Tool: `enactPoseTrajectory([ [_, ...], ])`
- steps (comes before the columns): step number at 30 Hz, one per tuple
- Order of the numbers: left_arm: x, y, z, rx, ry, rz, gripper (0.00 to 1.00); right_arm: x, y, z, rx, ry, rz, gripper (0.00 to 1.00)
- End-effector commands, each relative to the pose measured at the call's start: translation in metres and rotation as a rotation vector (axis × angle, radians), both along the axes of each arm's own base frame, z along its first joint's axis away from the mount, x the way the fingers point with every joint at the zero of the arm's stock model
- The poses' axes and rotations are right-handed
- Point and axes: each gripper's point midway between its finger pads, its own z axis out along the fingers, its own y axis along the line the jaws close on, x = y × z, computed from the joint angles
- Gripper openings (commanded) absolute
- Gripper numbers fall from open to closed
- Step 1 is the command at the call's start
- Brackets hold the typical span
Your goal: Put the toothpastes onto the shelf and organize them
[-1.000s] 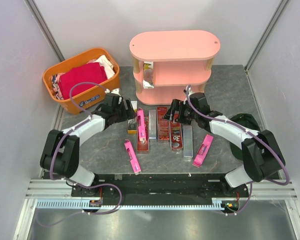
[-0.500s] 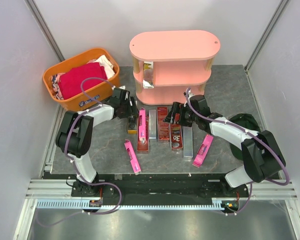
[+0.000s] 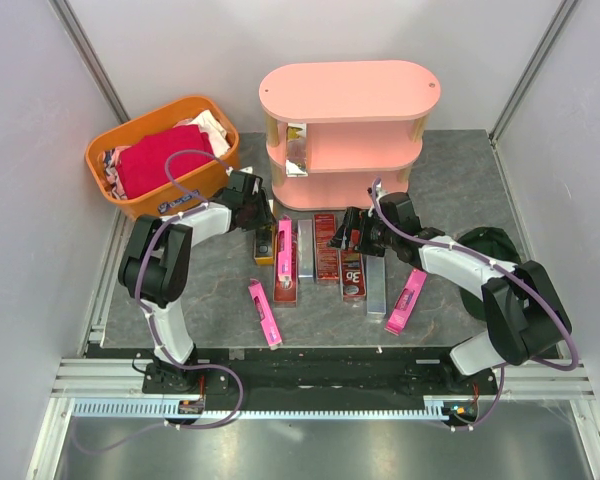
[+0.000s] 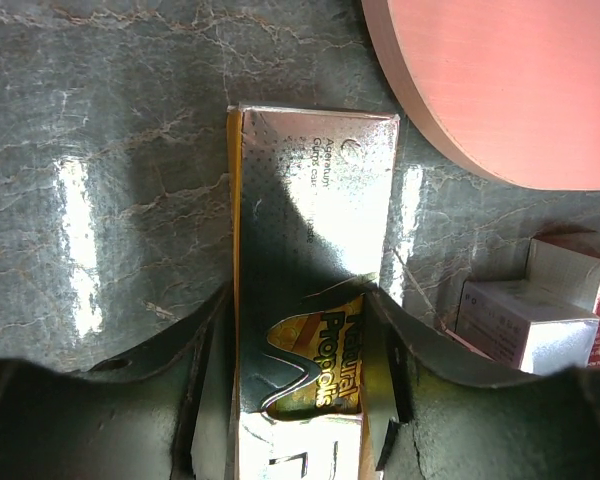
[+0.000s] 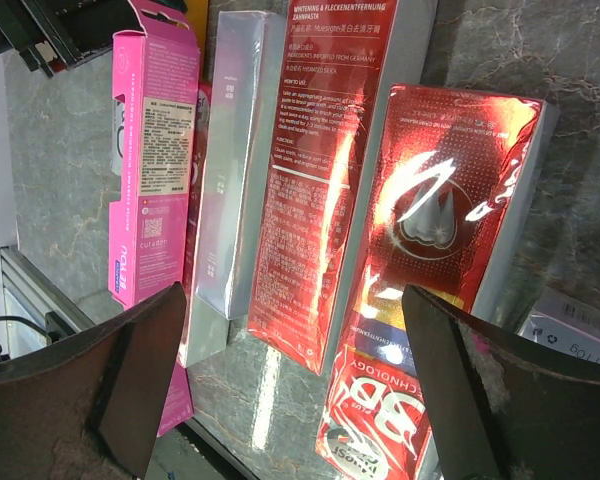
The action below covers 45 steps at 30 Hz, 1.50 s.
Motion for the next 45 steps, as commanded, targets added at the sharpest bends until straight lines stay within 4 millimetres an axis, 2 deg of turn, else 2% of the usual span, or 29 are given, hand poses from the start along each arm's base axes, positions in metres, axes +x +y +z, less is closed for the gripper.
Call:
enactPoseTrajectory([
  [1, -0.006, 0.005, 0.023, 0.001, -0.032, 0.002, 0.44, 0.003, 0.004, 0.019, 0.019, -0.066, 0.016, 0.98],
  [2, -0.007, 0.004, 0.029, -0.004, -0.043, -0.003, 0.44, 0.002, 0.005, 0.021, 0.021, -0.071, 0.023, 0.98],
  [3, -0.007, 0.005, 0.043, -0.014, -0.072, -0.004, 0.44, 0.003, 0.005, 0.025, 0.023, -0.083, 0.024, 0.98],
  [5, -0.008, 0.006, 0.054, -0.024, -0.092, -0.004, 0.43, 0.003, 0.009, 0.031, 0.029, -0.100, 0.033, 0.98],
  [6, -0.009, 0.007, 0.068, -0.034, -0.119, -0.005, 0.43, 0.004, 0.010, 0.035, 0.031, -0.111, 0.037, 0.98],
  [8, -0.011, 0.007, 0.080, -0.050, -0.138, -0.012, 0.42, 0.002, 0.015, 0.041, 0.034, -0.129, 0.050, 0.98],
  [9, -0.014, 0.008, 0.096, -0.066, -0.170, -0.011, 0.42, 0.000, 0.021, 0.048, 0.032, -0.155, 0.062, 0.98],
  [11, -0.018, 0.007, 0.107, -0.088, -0.187, -0.011, 0.41, -0.001, 0.026, 0.054, 0.032, -0.175, 0.069, 0.98],
  [12, -0.021, 0.006, 0.118, -0.108, -0.210, -0.008, 0.41, -0.002, 0.031, 0.060, 0.034, -0.192, 0.078, 0.98],
  [15, -0.028, 0.000, 0.132, -0.170, -0.232, -0.014, 0.39, -0.005, 0.041, 0.074, 0.034, -0.236, 0.085, 0.98],
  [16, -0.030, -0.005, 0.145, -0.206, -0.261, -0.028, 0.38, -0.006, 0.043, 0.077, 0.030, -0.245, 0.087, 0.98],
  [18, -0.034, -0.009, 0.151, -0.251, -0.270, -0.026, 0.37, -0.011, 0.048, 0.088, 0.032, -0.280, 0.092, 0.98],
  [19, -0.035, -0.011, 0.163, -0.280, -0.299, -0.033, 0.37, -0.010, 0.048, 0.090, 0.016, -0.298, 0.077, 0.98],
  [25, -0.043, -0.018, 0.185, -0.390, -0.354, -0.021, 0.33, -0.019, 0.053, 0.116, 0.010, -0.381, 0.060, 0.98],
  [26, -0.042, -0.019, 0.194, -0.410, -0.385, -0.025, 0.33, -0.018, 0.053, 0.116, 0.002, -0.388, 0.050, 0.98],
  [36, -0.050, -0.043, 0.208, -0.640, -0.355, -0.050, 0.31, -0.031, 0.065, 0.139, -0.046, -0.513, 0.035, 0.98],
  [39, -0.053, -0.050, 0.218, -0.745, -0.354, -0.069, 0.29, -0.041, 0.070, 0.140, -0.085, -0.564, 0.051, 0.98],
  [40, -0.054, -0.055, 0.225, -0.784, -0.364, -0.099, 0.29, -0.038, 0.068, 0.147, -0.097, -0.609, 0.023, 0.98],
  [42, -0.057, -0.058, 0.228, -0.844, -0.344, -0.100, 0.29, -0.046, 0.071, 0.147, -0.108, -0.641, 0.030, 0.97],
  [43, -0.058, -0.060, 0.235, -0.876, -0.356, -0.125, 0.28, -0.045, 0.069, 0.154, -0.108, -0.671, 0.003, 0.98],
  [45, -0.063, -0.062, 0.236, -0.938, -0.317, -0.132, 0.28, -0.050, 0.071, 0.160, -0.103, -0.720, -0.004, 0.97],
])
